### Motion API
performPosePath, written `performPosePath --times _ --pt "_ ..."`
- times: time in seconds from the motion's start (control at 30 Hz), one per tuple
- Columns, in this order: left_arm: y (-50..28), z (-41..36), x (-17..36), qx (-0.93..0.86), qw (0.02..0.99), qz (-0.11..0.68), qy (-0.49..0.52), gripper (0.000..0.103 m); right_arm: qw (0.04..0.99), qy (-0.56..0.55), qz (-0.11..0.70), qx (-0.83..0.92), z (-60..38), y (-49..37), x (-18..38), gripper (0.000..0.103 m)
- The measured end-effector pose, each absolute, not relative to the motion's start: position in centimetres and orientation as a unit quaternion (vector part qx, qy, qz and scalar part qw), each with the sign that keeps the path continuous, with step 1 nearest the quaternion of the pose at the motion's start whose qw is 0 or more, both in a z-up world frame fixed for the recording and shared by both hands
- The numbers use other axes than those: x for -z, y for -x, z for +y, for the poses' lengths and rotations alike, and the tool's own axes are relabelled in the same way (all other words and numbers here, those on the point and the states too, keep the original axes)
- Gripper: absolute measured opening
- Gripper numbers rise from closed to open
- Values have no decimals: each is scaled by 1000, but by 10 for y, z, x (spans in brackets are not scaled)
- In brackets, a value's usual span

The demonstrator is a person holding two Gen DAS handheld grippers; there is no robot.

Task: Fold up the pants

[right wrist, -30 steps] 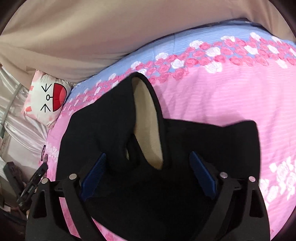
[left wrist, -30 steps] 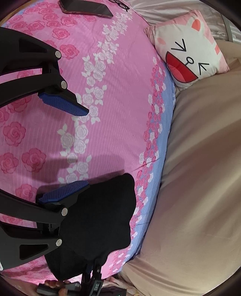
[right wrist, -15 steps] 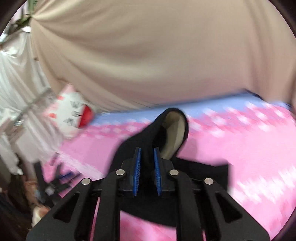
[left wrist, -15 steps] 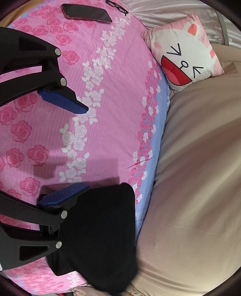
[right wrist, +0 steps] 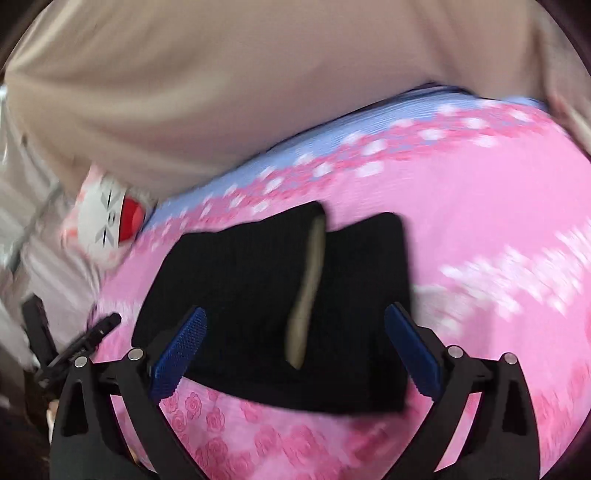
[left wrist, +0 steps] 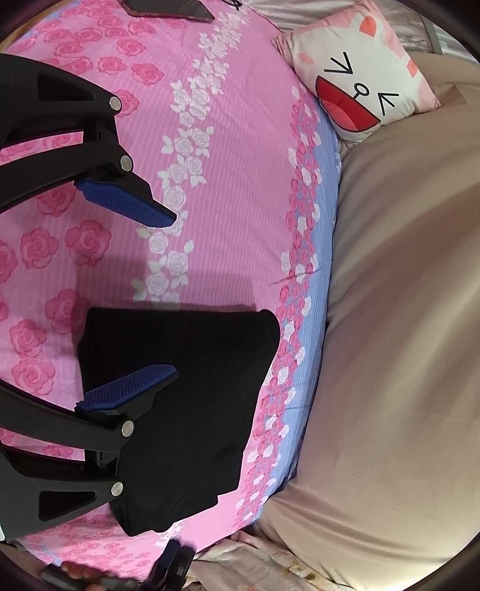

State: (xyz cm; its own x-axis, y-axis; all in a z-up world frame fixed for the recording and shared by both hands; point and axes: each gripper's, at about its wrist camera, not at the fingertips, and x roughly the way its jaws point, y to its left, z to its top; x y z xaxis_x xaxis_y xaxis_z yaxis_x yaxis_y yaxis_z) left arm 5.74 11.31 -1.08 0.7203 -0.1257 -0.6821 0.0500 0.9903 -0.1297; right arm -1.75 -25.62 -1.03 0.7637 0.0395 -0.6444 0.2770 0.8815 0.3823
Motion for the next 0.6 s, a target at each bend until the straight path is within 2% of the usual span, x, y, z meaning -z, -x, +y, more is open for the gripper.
performPosePath --times 0.1,0.17,0.2,0.23,0.43,0.47,0.53,0.6 --pt "-52 111 6 44 927 369 48 74 890 -233 389 56 -253 -20 39 93" --pt "-51 110 3 41 929 366 41 74 892 -232 384 51 -247 -26 47 83" --pt "-52 109 3 38 929 366 37 75 898 -216 379 46 -239 -27 44 43" --pt "-54 108 3 36 929 367 34 76 900 -212 378 39 -231 -30 42 18" --pt "-69 85 -1 62 926 371 25 76 926 -180 332 18 -219 -8 -8 16" --pt "-70 78 -3 74 927 367 21 77 930 -176 322 29 -226 5 -16 16" --pt "-74 57 -3 95 928 361 11 86 929 -181 317 56 -247 25 -23 16" --pt "-82 34 5 119 923 367 0 86 921 -195 325 92 -271 45 -11 16"
